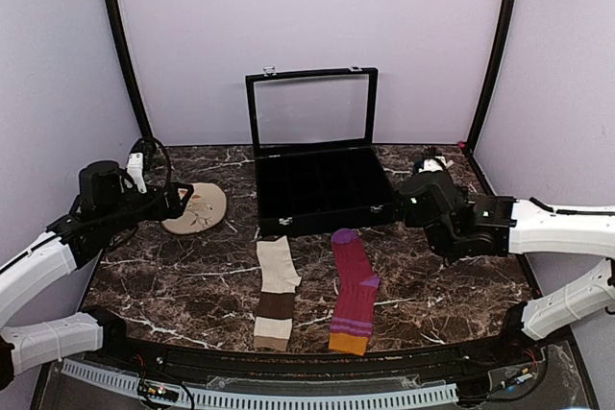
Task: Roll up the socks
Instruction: Move the storage box to the center of the board.
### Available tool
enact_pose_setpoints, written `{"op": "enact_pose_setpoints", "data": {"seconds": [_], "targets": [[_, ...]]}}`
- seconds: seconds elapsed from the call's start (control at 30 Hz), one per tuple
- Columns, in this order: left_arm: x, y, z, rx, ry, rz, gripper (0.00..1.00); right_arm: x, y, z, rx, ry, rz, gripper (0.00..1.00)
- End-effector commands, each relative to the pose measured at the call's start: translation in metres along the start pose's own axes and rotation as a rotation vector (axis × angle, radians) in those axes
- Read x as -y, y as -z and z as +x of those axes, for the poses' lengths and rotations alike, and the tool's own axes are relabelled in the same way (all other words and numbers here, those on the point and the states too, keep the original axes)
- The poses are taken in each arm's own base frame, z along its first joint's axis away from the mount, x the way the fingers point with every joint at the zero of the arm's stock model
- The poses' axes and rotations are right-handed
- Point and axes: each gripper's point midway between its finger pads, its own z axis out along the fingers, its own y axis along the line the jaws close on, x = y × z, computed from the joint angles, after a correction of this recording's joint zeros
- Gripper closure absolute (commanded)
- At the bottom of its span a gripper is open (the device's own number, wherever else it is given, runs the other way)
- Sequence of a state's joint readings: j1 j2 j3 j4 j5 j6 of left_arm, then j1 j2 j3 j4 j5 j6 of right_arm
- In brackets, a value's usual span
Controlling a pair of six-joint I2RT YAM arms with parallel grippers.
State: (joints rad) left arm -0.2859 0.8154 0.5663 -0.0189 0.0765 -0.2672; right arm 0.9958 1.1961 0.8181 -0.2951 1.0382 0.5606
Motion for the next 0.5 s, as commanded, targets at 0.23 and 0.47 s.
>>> {"op": "enact_pose_setpoints", "data": {"seconds": [0.23,0.47], "targets": [[0.036,0.007,0.029,-0.144,0.075,0.057,0.07,-0.075,0.012,-0.004,-0.126,0.158,-0.215,0.19],[0.064,0.018,0.061,-0.243,0.064,0.048,0.12,-0.113,0.070,0.057,-0.258,0.291,-0.479,0.32]]}}
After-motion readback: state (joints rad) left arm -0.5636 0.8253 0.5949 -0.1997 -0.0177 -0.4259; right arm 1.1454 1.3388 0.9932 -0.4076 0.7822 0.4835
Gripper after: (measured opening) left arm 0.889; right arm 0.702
